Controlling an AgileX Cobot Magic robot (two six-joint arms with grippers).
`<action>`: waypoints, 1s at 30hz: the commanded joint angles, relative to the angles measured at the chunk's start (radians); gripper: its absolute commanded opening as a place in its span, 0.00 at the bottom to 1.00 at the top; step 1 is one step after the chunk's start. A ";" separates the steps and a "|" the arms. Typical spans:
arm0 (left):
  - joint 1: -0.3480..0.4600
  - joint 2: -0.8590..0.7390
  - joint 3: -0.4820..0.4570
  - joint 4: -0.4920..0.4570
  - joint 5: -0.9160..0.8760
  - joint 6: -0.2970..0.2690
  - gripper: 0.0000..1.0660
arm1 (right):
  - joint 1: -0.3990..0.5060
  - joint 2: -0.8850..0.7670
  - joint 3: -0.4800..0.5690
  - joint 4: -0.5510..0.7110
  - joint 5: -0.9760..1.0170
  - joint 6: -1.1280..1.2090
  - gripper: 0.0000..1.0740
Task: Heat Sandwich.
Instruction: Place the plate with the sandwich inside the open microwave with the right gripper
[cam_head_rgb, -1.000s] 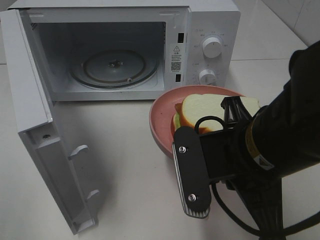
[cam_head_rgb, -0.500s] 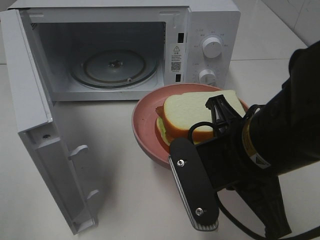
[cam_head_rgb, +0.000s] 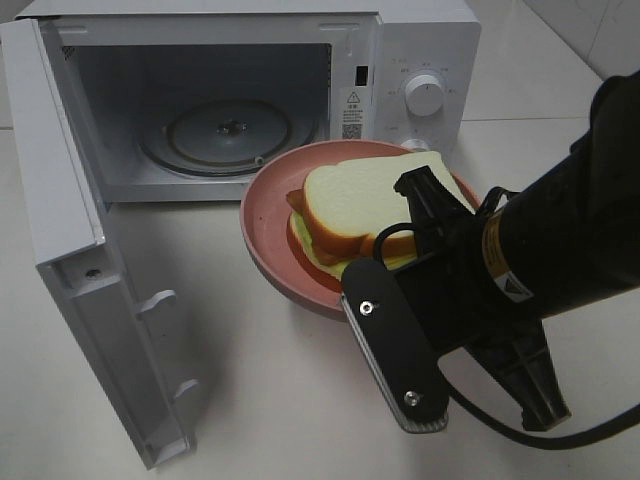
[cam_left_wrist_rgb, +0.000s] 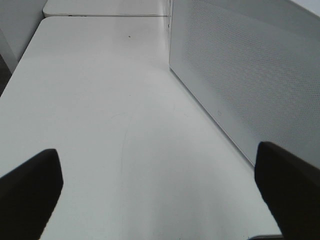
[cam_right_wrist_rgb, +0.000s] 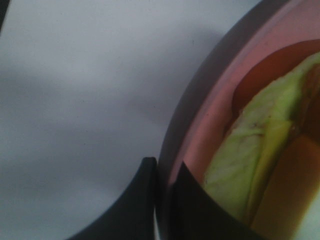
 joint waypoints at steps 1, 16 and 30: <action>0.001 -0.027 0.003 -0.008 -0.007 -0.001 0.94 | -0.034 -0.009 0.002 -0.005 -0.043 -0.094 0.00; 0.001 -0.027 0.003 -0.008 -0.007 -0.001 0.94 | -0.139 -0.009 0.002 0.198 -0.135 -0.546 0.00; 0.001 -0.027 0.003 -0.008 -0.007 -0.001 0.94 | -0.164 0.003 -0.010 0.253 -0.119 -0.641 0.00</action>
